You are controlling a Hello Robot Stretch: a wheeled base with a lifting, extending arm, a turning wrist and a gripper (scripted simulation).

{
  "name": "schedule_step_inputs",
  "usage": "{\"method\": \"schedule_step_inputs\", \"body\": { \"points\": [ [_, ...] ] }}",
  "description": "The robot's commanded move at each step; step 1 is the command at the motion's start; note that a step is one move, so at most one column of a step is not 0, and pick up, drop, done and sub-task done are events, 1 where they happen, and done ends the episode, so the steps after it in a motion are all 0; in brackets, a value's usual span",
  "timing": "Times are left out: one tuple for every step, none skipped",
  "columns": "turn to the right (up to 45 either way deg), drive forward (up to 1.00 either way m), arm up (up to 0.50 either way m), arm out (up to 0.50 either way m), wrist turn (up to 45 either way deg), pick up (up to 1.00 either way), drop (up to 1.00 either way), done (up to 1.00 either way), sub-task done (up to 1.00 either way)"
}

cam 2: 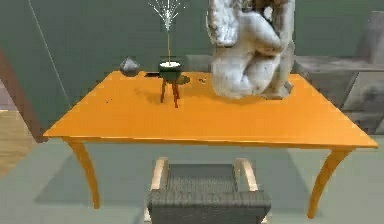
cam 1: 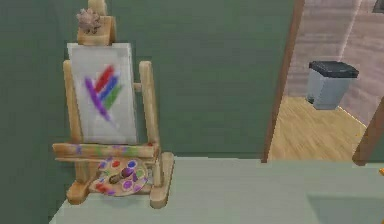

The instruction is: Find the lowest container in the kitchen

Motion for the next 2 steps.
{"method": "schedule_step_inputs", "body": {
  "points": [
    [36.0, 0.0, 0.0, 0.0, 0.0, 0.0, 0.0, 0.0, 0.0],
    [0.0, 1.0, 0.0, 0.0, 0.0, 0.0, 0.0, 0.0, 0.0]
  ]
}}
